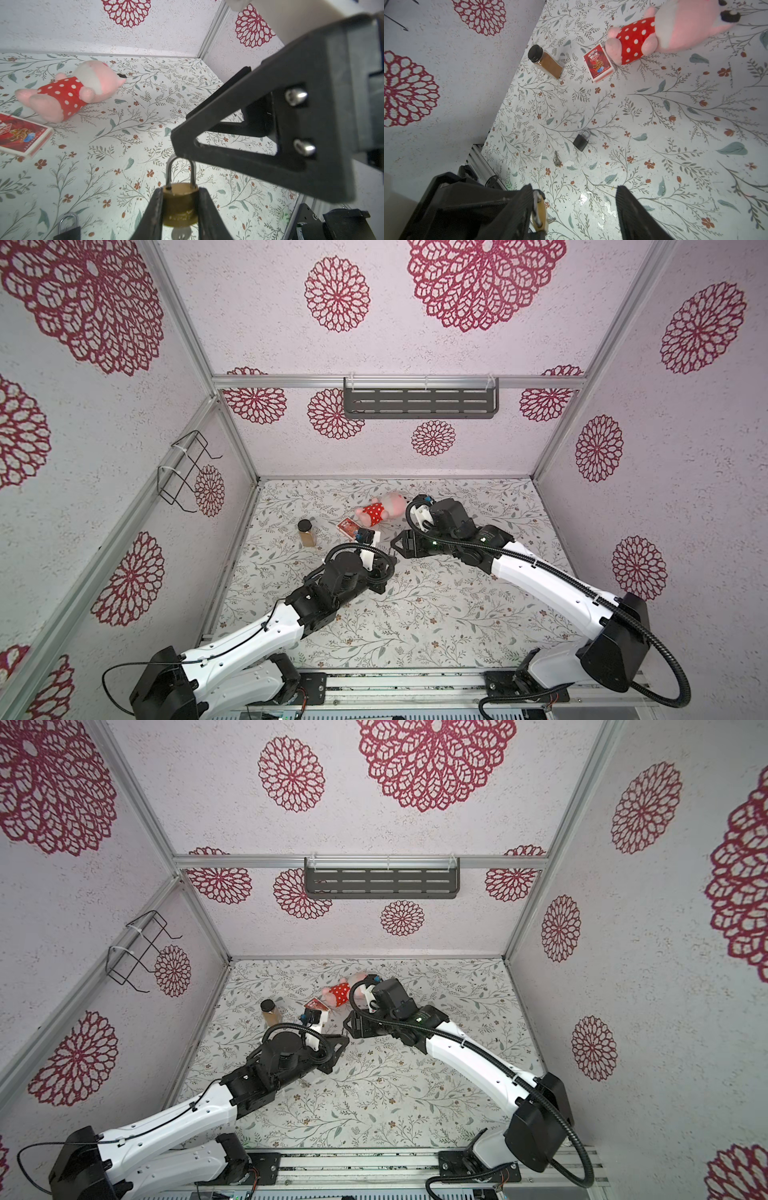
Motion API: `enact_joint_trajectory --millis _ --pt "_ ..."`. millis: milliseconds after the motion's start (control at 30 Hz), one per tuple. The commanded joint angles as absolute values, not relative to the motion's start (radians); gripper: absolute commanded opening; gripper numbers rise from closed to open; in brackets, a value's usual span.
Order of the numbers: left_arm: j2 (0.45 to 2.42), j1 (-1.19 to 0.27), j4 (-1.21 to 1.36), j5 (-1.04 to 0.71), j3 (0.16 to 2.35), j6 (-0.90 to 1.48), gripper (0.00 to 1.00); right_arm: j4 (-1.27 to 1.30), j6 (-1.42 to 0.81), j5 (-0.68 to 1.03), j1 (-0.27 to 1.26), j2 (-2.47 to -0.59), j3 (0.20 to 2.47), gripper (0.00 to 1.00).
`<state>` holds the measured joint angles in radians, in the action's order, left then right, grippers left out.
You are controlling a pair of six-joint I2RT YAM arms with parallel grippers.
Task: Unlock with the key
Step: 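Open the right gripper and draw it back while the left gripper holds the padlock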
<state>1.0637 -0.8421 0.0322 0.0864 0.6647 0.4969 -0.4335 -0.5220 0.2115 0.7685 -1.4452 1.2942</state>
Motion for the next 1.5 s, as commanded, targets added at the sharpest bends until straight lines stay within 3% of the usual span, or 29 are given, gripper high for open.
enact_joint_trajectory --millis 0,533,900,1033,1467 --pt "1.07 -0.848 0.069 0.078 0.69 0.458 0.0 -0.512 -0.466 0.156 0.77 -1.454 1.347 0.67" --pt "1.082 -0.851 0.11 0.103 0.679 0.427 0.0 -0.707 -0.339 0.086 0.748 -1.497 1.427 0.66" --pt "1.165 -0.851 0.168 0.12 0.689 0.439 0.0 -0.573 -0.376 0.286 0.667 -1.348 1.269 0.66" --pt "1.185 -0.851 0.184 0.075 0.695 0.438 0.0 -0.57 -0.383 0.231 0.638 -1.305 1.234 0.66" --pt "1.17 -0.862 0.257 0.006 0.695 0.398 0.0 -0.465 -0.351 0.408 0.575 -1.377 1.213 0.69"
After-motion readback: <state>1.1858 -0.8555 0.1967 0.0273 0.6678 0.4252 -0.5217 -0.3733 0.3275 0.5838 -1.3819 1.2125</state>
